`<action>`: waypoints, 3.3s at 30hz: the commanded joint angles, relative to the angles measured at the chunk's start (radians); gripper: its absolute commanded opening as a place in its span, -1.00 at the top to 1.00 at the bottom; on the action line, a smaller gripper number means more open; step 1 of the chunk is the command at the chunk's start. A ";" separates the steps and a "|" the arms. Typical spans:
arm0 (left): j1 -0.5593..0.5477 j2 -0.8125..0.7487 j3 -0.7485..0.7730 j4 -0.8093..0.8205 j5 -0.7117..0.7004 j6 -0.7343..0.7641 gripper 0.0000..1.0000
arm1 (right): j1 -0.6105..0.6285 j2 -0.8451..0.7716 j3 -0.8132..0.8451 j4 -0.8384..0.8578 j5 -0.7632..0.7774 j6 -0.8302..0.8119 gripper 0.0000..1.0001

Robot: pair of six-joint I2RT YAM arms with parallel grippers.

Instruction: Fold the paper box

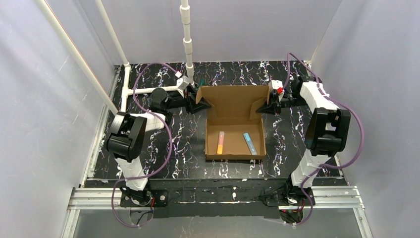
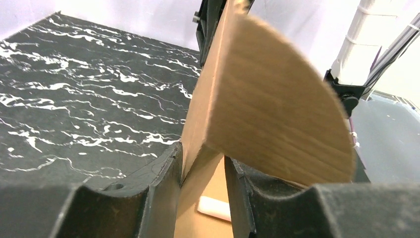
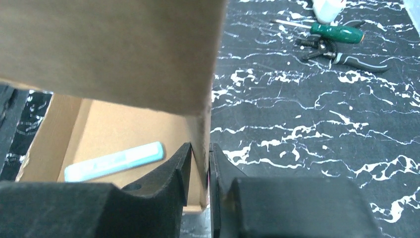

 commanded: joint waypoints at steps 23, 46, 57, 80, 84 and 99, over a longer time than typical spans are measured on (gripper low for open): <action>-0.029 -0.292 -0.293 -0.033 -0.053 0.060 0.18 | 0.006 -0.260 -0.309 0.102 0.233 -0.034 0.19; 0.013 -0.449 -0.262 -0.231 -0.045 -0.017 -0.39 | 0.004 -0.418 -0.396 0.186 0.194 0.085 0.32; 0.028 -0.578 -0.202 -0.417 -0.009 -0.061 -0.46 | 0.034 -0.427 -0.369 0.285 0.207 0.201 0.27; -0.004 -0.625 -0.209 -0.588 0.008 -0.076 -0.06 | 0.119 -0.506 -0.507 0.374 0.379 0.231 0.26; -0.006 -0.648 -0.243 -0.620 0.003 -0.081 0.06 | 0.121 -0.513 -0.531 0.278 0.430 0.130 0.25; -0.044 -0.717 -0.337 -0.753 0.014 -0.084 0.16 | 0.121 -0.656 -0.608 0.109 0.593 0.055 0.15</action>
